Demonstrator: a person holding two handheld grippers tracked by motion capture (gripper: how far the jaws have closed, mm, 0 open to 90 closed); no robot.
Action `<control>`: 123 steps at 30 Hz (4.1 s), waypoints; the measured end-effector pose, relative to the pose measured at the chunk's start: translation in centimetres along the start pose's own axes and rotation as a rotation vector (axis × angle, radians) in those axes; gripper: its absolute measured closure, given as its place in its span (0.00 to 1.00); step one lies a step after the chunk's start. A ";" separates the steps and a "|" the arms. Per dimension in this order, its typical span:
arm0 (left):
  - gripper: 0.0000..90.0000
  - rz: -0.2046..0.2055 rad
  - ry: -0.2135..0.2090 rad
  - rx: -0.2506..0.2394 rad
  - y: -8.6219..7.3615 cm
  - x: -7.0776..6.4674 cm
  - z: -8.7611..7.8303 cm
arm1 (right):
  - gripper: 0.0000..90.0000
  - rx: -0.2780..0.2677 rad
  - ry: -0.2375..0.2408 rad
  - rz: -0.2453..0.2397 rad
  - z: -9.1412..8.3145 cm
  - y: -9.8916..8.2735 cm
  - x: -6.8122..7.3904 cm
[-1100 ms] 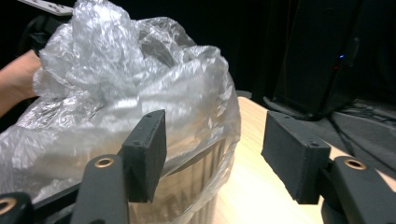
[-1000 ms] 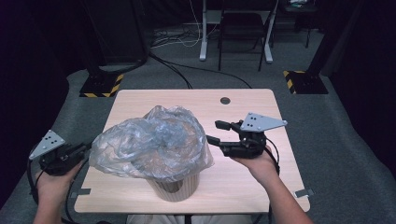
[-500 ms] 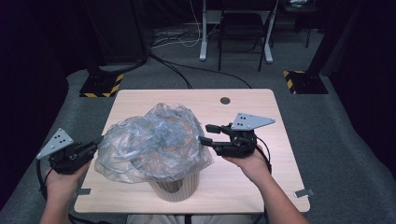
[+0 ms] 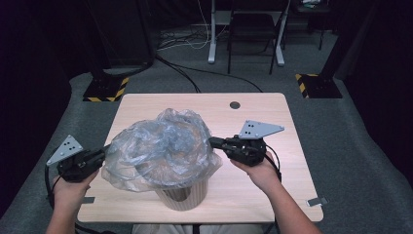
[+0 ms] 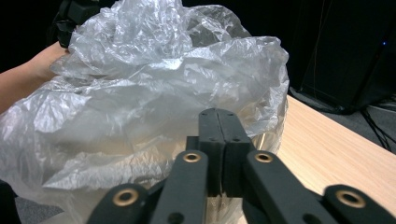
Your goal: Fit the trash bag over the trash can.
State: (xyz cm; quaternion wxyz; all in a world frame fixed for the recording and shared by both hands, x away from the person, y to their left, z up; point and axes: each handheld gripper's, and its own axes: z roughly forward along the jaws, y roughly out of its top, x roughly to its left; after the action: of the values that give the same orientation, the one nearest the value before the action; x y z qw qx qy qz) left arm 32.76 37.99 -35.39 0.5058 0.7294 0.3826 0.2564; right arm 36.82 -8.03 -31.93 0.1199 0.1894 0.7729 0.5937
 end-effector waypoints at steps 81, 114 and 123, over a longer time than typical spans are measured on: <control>0.99 0.063 -0.204 0.008 1.1 -3.8 0.3 | 0.99 0.020 0.134 -0.005 -1.4 -2.9 1.6; 0.60 0.008 -0.120 -0.030 -0.3 -1.9 -1.9 | 0.64 0.045 0.060 0.028 -4.3 -4.6 0.6; 0.51 0.019 -0.115 -0.023 0.7 -2.2 -0.9 | 0.60 0.014 0.037 0.017 -4.8 -3.9 0.4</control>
State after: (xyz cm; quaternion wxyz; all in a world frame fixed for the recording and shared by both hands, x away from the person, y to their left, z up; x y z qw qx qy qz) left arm 31.02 36.54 -34.37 0.5327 0.7407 0.3433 0.2231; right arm 33.91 -12.90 -34.40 0.0991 0.1859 0.7774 0.5927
